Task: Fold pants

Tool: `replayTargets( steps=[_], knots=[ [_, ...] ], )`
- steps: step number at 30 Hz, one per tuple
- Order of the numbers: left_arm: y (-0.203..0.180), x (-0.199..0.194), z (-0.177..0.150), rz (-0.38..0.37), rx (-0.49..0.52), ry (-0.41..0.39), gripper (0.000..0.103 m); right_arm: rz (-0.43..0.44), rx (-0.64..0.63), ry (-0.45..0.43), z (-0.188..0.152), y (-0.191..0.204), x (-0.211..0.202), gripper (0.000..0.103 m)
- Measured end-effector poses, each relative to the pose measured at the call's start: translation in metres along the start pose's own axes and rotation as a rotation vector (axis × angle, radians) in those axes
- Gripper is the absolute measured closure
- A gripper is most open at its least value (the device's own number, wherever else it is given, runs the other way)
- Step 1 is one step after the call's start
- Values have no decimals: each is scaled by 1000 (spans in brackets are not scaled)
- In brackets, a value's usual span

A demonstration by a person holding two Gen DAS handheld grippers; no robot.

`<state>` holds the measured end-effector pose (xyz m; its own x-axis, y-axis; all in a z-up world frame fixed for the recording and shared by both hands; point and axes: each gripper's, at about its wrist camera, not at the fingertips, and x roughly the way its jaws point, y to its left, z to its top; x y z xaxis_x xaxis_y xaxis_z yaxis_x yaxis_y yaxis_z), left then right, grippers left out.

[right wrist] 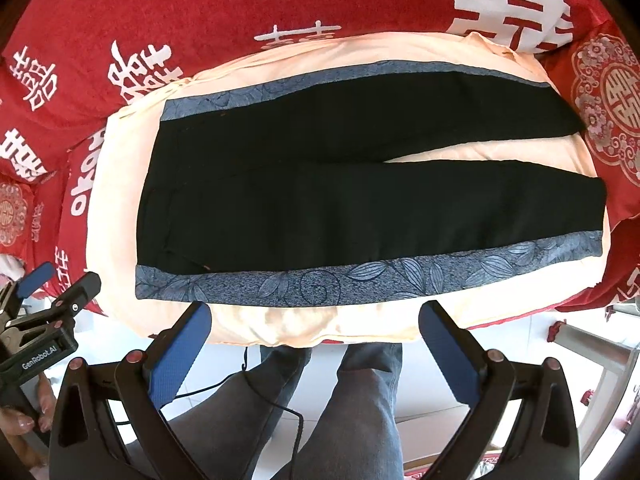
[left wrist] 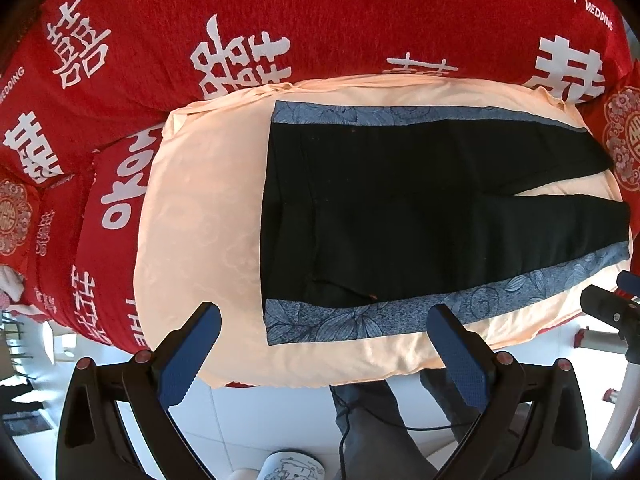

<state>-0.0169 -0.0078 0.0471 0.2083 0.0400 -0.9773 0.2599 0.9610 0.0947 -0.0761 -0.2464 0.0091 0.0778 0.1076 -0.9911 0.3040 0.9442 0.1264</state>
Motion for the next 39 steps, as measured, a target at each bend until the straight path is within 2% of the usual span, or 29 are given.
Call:
replayTargets(
  steps=[39],
  knots=[
    [-6, -3, 4, 25, -1, -1, 0, -5, 9, -8, 1, -7, -3, 0]
  ],
)
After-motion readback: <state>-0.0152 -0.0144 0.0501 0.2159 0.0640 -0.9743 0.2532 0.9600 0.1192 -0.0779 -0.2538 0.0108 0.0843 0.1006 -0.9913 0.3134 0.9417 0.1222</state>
